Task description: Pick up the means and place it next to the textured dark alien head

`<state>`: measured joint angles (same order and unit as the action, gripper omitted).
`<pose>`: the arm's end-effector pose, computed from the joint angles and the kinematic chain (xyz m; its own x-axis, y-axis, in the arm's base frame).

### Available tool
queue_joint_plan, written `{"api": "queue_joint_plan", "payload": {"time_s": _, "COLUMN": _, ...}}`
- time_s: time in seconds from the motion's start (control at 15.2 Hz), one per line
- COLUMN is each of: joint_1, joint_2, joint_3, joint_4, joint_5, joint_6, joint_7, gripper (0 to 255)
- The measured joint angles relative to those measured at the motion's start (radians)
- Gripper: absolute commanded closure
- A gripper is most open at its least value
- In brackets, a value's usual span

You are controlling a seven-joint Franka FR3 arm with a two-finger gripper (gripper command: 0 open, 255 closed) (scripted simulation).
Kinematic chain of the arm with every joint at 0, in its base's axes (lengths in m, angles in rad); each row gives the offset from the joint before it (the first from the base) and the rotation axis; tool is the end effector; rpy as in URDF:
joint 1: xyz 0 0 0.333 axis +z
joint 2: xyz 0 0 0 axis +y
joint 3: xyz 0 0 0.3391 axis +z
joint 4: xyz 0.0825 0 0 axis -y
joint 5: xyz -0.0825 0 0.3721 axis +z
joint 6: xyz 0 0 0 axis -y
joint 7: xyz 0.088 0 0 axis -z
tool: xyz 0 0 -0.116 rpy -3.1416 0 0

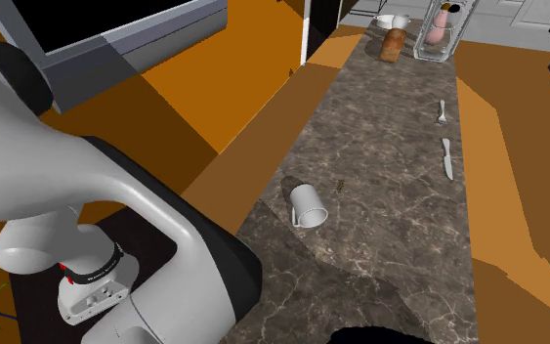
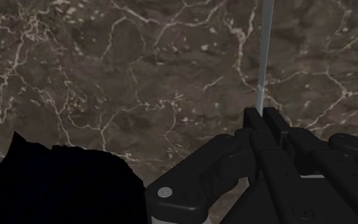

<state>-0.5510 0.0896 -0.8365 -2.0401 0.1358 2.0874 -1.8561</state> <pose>0.1159 -0.5402 0.4324 0.9188 0.3912 0.0522 0.3916 -0.9201 0.0025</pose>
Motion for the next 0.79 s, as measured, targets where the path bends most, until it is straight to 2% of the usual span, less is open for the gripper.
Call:
{"api": "queue_joint_plan", "payload": {"time_s": 0.46, "joint_1": -0.014, "joint_2": 0.055, "joint_3": 0.008, "joint_4": -0.051, "joint_5": 0.056, "joint_6": 0.085, "joint_7": -0.045, "gripper": 255}}
{"api": "queue_joint_plan", "payload": {"time_s": 0.79, "joint_1": -0.016, "joint_2": 0.066, "joint_3": 0.012, "joint_4": -0.056, "joint_5": 0.067, "joint_6": 0.097, "joint_7": -0.051, "gripper": 255}}
